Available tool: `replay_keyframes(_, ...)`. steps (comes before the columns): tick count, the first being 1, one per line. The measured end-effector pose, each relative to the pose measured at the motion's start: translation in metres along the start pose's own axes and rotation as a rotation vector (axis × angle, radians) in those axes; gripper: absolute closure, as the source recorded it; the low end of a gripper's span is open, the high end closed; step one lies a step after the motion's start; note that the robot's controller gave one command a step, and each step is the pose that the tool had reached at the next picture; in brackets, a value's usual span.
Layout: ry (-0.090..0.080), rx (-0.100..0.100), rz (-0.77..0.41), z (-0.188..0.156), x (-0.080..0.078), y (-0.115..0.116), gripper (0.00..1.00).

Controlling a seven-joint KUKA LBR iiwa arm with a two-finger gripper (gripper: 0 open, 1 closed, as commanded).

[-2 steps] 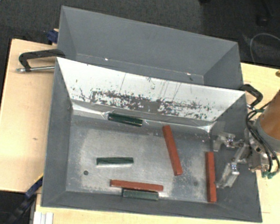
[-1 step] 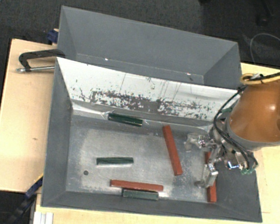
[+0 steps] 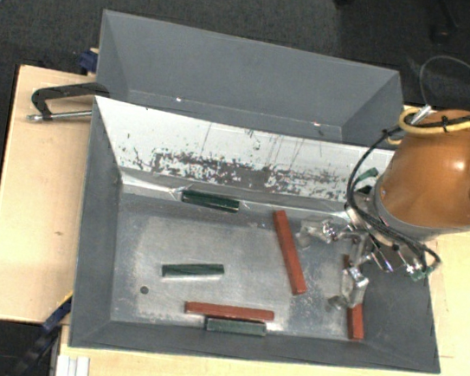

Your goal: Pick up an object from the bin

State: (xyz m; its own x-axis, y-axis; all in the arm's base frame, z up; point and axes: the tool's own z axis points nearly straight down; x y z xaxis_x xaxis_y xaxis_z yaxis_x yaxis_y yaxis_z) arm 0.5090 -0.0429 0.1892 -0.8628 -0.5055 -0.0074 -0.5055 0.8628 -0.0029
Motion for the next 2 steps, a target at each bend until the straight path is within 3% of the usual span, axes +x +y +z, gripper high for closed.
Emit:
replay_keyframes(1, 0.003, -0.003, -0.129, 0.047, -0.051, 0.027, 0.0)
replay_keyframes(2, 0.008, -0.008, -0.4, 0.112, -0.063, 0.091, 0.0)
